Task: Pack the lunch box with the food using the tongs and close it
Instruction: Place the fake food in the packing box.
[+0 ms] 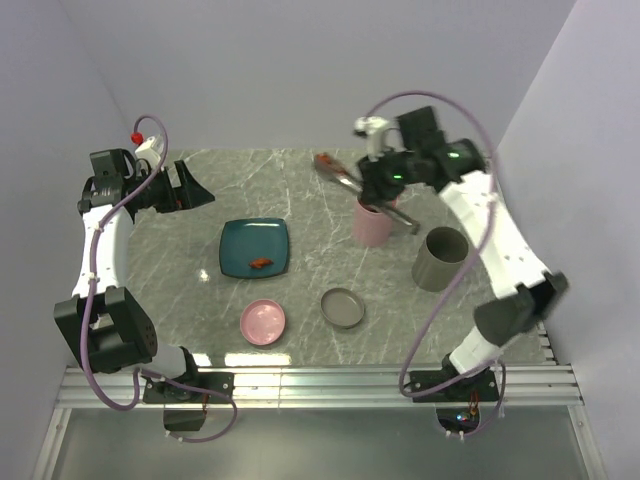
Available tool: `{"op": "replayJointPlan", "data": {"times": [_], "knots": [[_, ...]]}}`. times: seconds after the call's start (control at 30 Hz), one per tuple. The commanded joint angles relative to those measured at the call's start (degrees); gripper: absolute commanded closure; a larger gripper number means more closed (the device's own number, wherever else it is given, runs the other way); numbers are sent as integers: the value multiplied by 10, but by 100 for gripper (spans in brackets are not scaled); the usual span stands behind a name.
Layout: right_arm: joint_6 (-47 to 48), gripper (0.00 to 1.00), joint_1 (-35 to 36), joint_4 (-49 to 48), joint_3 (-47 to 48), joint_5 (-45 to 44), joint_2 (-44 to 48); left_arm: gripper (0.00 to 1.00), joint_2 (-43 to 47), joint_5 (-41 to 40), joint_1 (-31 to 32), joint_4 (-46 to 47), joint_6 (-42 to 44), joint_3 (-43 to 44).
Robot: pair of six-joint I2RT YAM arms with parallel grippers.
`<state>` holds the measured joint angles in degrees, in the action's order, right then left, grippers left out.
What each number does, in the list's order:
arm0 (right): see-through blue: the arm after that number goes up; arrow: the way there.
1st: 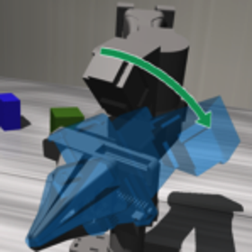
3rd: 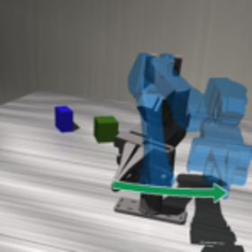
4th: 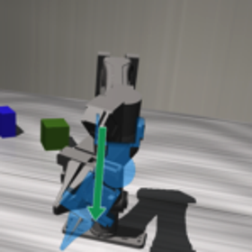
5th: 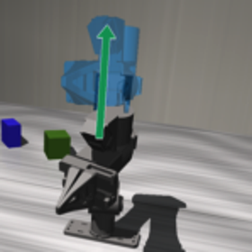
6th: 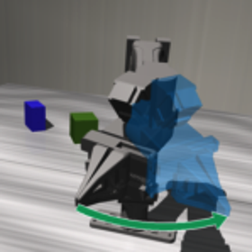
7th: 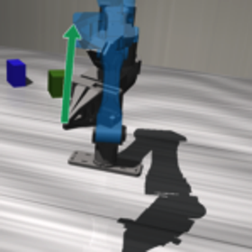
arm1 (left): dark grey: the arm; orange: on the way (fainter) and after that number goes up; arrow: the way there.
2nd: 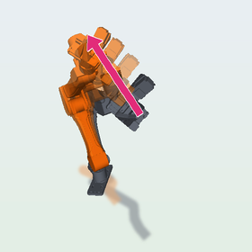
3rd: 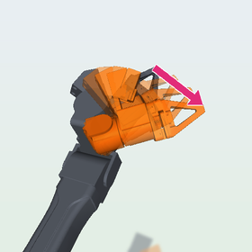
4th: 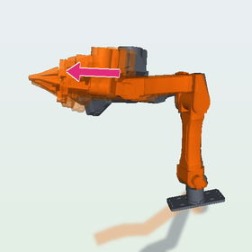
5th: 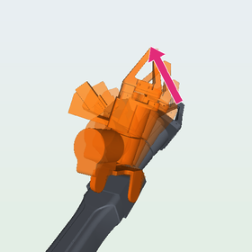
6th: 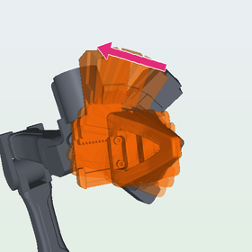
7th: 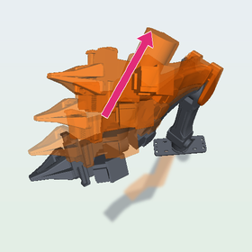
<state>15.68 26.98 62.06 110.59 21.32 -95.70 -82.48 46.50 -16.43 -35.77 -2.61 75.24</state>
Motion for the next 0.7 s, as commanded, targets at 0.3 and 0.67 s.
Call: {"op": "replayJointPlan", "data": {"times": [0.3, 0.67], "knots": [[57, 73, -242, 45, -228, 32, 254, 1, 11, 10, -1, -2, 6, 32], [116, 73, -407, 68, -371, -7, 350, 1, 21, 21, -2, 2, 9, 15]]}}
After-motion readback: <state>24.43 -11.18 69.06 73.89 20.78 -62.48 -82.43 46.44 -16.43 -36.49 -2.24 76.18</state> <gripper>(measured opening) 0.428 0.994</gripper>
